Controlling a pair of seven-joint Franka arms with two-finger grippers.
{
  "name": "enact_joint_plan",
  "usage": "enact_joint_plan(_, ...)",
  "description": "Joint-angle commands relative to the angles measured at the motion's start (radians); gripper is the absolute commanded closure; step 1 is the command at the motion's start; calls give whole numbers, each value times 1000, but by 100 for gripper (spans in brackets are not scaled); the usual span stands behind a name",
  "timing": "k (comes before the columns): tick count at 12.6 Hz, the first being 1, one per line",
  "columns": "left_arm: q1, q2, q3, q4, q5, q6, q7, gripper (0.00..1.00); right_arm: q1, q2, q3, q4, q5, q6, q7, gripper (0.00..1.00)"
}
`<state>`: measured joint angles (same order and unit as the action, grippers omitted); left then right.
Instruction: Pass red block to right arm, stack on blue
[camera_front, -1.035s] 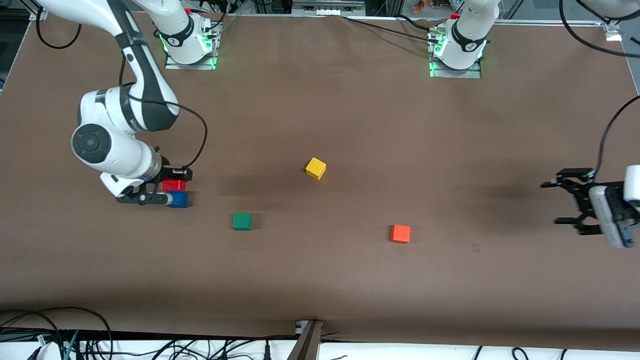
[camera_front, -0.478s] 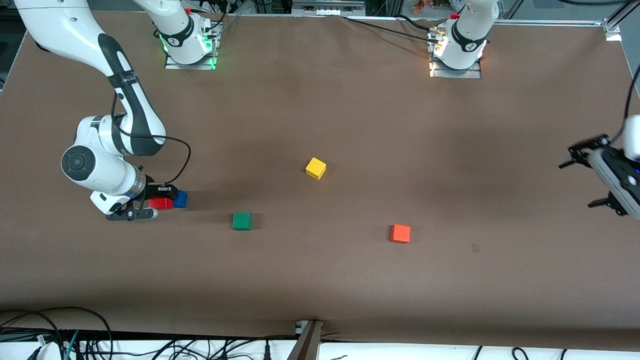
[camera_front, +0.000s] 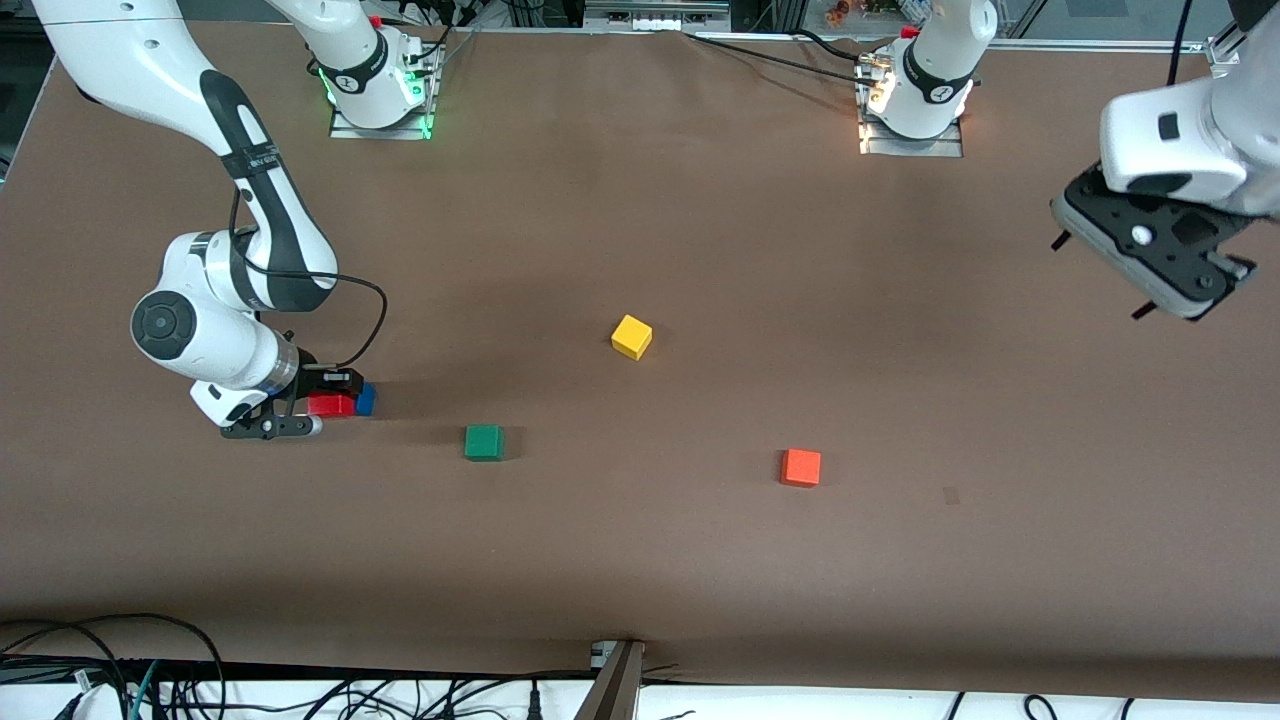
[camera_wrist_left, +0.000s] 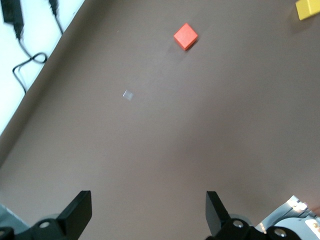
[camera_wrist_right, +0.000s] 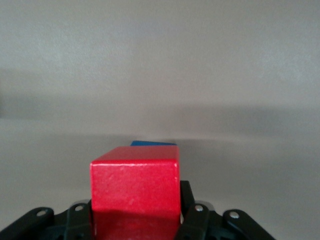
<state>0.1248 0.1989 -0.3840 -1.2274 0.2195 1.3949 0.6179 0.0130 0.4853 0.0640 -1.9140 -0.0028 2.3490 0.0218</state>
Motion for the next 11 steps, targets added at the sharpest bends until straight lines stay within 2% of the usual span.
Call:
enact_joint_plan(1,-111,-84,182,-96,-86,24,-143,0,-7,-27,5,-40,20,20,-20,40)
enact_joint_plan(2,-128,-99,223,-125,-122,27,-194,0,-5,-37,5,-40,20,13,-16,0)
enact_joint_plan(5,-139,-166,292,-251,-173,119,-359,0,-5,-83,5,-27,20,-83,-19,0)
enact_joint_plan(7,-139,-193,295,-302,-173,124,-562,0,-5,-161,7,-19,20,-152,-19,0)
enact_joint_plan(9,-137,-205,297,-326,-173,121,-584,0,-5,-247,7,-1,18,-215,-23,0)
enact_joint_plan(11,-122,-188,295,-305,-177,113,-581,0,-5,-335,7,19,18,-254,-20,0)
